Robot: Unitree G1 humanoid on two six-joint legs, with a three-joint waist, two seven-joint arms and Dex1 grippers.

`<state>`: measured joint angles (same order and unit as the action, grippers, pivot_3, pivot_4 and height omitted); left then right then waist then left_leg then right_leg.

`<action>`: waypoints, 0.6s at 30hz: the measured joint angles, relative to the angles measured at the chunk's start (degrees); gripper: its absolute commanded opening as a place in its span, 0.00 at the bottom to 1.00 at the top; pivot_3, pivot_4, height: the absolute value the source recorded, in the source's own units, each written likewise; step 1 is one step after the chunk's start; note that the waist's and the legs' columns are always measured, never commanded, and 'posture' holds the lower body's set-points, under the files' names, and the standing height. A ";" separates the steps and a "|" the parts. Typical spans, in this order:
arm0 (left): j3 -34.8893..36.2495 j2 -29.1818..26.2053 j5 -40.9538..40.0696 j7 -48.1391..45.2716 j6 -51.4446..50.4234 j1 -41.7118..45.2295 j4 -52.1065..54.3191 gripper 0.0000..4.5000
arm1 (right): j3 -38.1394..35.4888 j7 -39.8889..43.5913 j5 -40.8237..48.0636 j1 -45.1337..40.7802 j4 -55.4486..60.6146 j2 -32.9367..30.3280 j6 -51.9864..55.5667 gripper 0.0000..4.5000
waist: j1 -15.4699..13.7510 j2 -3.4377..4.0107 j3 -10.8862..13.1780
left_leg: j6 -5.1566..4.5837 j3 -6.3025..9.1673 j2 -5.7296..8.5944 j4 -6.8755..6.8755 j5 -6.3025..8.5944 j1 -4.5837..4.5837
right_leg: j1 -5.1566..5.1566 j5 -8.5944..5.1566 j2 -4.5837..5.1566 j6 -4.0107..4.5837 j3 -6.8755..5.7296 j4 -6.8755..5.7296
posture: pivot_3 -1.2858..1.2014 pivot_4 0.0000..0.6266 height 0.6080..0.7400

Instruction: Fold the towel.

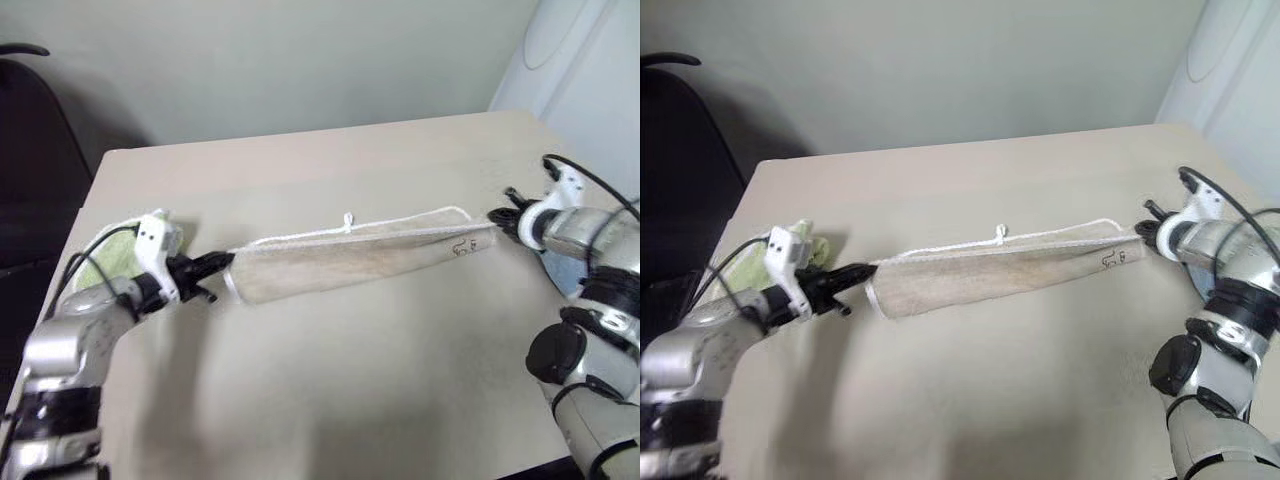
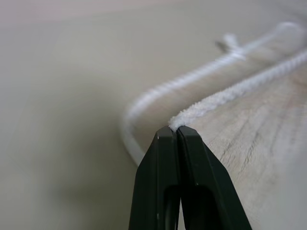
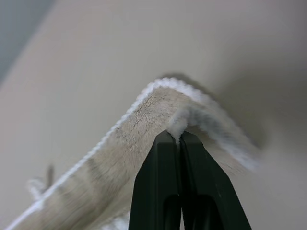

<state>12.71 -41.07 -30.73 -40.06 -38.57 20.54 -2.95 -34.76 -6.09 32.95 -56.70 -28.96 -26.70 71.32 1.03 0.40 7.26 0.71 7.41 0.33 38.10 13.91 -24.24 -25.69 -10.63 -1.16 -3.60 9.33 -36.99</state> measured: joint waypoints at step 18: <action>-2.95 2.55 7.86 2.75 7.64 1.62 -11.62 1.00 | 13.14 19.77 -9.42 -0.56 -8.79 -3.45 -26.97 0.85 | 1.02 0.00 0.00 | 0.05 -0.09 -0.07 -0.01 -0.08 0.11 | 0.16 0.03 0.01 0.13 0.00 0.03 | 0.52 0.24 0.96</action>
<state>9.76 -38.52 -22.88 -37.31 -30.94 22.16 -14.57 -21.63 13.68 23.53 -57.25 -37.75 -30.14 44.35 2.04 0.40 7.26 0.77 7.32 0.26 38.09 13.83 -24.12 -25.53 -10.60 -1.15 -3.47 9.33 -36.96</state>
